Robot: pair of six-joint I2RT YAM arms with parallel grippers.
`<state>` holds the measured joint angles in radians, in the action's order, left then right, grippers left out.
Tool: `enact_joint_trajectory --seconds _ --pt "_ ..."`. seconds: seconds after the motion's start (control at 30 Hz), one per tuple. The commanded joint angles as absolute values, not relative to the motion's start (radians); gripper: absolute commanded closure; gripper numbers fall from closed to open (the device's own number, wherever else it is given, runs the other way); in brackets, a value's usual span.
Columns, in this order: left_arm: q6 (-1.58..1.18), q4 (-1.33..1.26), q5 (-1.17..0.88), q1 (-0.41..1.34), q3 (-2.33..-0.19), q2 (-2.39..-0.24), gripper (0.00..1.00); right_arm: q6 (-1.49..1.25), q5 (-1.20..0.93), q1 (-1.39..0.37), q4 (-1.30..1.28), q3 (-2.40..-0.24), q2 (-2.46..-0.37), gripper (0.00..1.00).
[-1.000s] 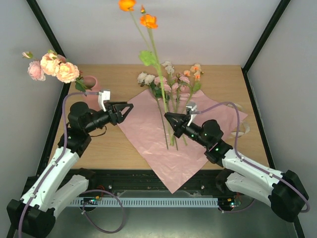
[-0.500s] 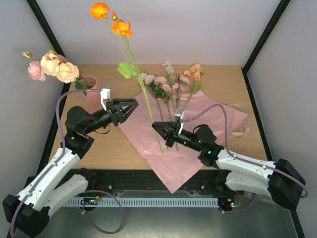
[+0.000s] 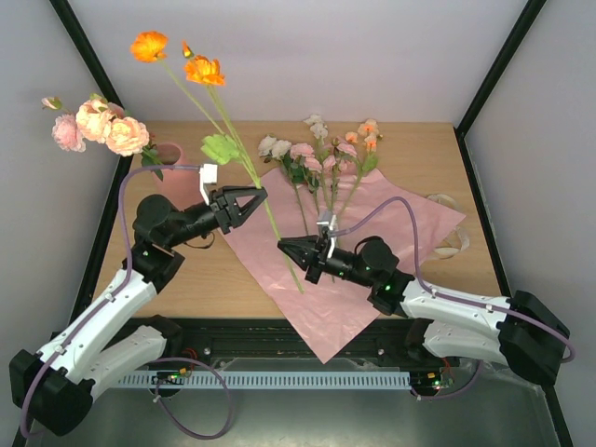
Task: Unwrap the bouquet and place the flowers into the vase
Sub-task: Pick up the fake flower from the wrapping paper, then insert the fake flower into the vase.
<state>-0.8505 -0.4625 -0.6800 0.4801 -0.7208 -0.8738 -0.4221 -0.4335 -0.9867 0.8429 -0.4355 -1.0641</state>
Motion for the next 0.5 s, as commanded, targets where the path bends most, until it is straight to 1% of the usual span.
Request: enact_joint_trajectory --seconds 0.0,0.07,0.13,0.17,0.23,0.27,0.4,0.43,0.47 --pt "-0.846 -0.49 -0.688 0.488 -0.753 -0.872 0.69 -0.39 -0.44 -0.996 0.877 -0.471 -1.073 0.99" --pt "-0.836 -0.483 -0.688 0.489 -0.755 -0.869 0.77 -0.388 -0.435 -0.996 0.874 -0.467 -1.076 0.99" --pt "-0.817 -0.467 -0.684 0.489 -0.757 -0.866 0.82 -0.384 -0.428 -0.996 0.859 -0.468 -1.081 0.97" --pt "-0.803 -0.457 -0.679 0.489 -0.758 -0.861 0.84 -0.384 -0.424 -0.997 0.851 -0.47 -1.081 0.95" --pt "-0.767 -0.432 -0.651 0.489 -0.759 -0.847 0.95 -0.381 -0.408 -0.996 0.835 -0.471 -1.079 0.88" --pt "-0.746 -0.419 -0.631 0.489 -0.758 -0.836 0.97 -0.379 -0.399 -0.996 0.828 -0.472 -1.076 0.84" --pt "-0.657 -0.357 -0.542 0.489 -0.757 -0.781 0.98 -0.374 -0.348 -0.996 0.799 -0.47 -1.06 0.68" --pt "-0.634 -0.323 -0.519 0.489 -0.762 -0.77 0.98 -0.373 -0.34 -0.996 0.79 -0.471 -1.054 0.63" --pt "-0.605 -0.287 -0.49 0.489 -0.775 -0.761 0.98 -0.372 -0.333 -0.996 0.784 -0.471 -1.052 0.56"
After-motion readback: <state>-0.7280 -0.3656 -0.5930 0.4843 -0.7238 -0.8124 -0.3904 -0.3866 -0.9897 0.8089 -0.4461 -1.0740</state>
